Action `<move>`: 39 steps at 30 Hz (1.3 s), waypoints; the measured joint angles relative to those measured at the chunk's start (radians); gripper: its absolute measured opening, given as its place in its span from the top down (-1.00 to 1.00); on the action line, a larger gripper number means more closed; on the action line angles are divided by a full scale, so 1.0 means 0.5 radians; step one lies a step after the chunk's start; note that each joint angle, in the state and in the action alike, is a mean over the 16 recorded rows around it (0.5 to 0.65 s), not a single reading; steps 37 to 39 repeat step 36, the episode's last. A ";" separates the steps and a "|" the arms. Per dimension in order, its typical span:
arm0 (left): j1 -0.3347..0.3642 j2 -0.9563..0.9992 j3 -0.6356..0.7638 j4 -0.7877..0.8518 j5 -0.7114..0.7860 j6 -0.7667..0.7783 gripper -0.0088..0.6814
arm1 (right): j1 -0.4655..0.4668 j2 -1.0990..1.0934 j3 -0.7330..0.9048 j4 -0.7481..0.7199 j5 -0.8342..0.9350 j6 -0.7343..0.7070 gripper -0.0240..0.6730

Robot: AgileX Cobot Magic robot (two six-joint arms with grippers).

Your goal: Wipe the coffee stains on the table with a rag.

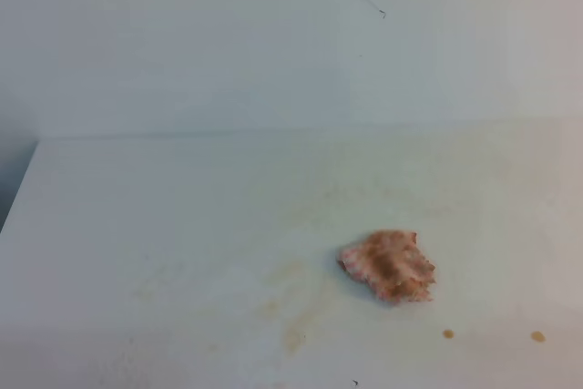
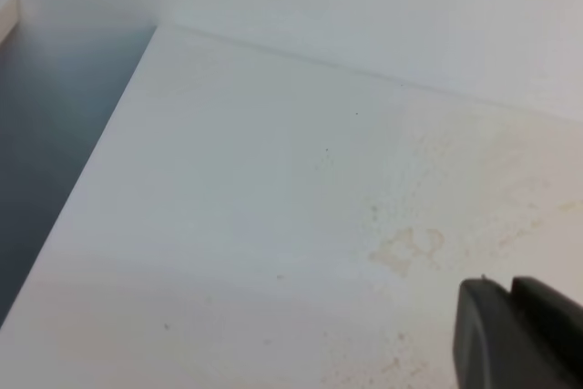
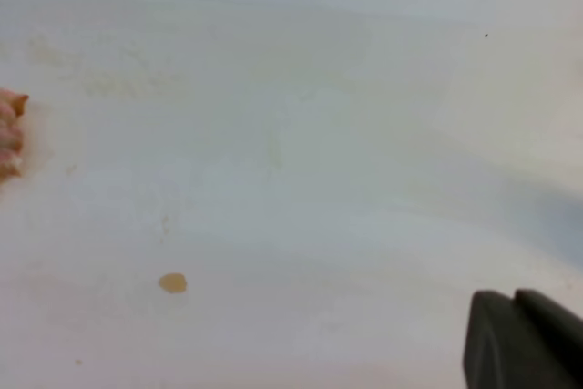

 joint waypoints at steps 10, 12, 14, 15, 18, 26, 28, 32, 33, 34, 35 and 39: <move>0.000 0.003 0.000 0.000 0.000 0.000 0.97 | 0.000 0.000 0.000 0.001 0.000 0.000 0.94; 0.000 0.003 0.000 0.000 0.000 0.000 0.97 | 0.000 0.000 0.000 0.001 0.000 0.000 0.94; 0.000 0.003 0.004 0.000 0.000 0.000 0.97 | 0.000 0.000 0.000 0.001 0.000 0.000 0.94; 0.000 0.003 0.008 -0.001 0.000 0.000 0.97 | 0.000 0.000 0.000 0.001 0.000 0.000 0.94; 0.000 0.003 0.012 -0.001 0.000 0.000 0.97 | 0.000 0.000 0.000 0.001 0.000 0.000 0.94; 0.000 0.003 0.012 -0.001 0.000 0.000 0.97 | 0.000 0.000 0.000 0.001 0.000 0.000 0.94; 0.000 0.003 0.012 -0.001 0.000 0.000 0.97 | 0.000 0.000 0.000 0.001 0.000 0.000 0.94; 0.000 0.003 0.006 0.000 0.000 0.000 0.97 | 0.000 0.000 0.000 0.001 0.000 0.000 0.94; 0.000 0.003 0.006 0.000 0.000 0.000 0.97 | 0.000 0.000 0.000 0.001 0.000 0.000 0.94; 0.000 0.003 0.002 0.000 0.000 0.000 0.97 | 0.000 0.000 0.000 0.001 0.000 0.000 0.94; 0.000 0.003 -0.004 0.000 0.000 0.000 0.97 | 0.000 0.000 0.000 0.001 0.000 0.000 0.94; 0.000 0.003 -0.004 0.000 0.000 0.000 0.97 | 0.000 0.000 0.000 0.001 0.000 0.000 0.94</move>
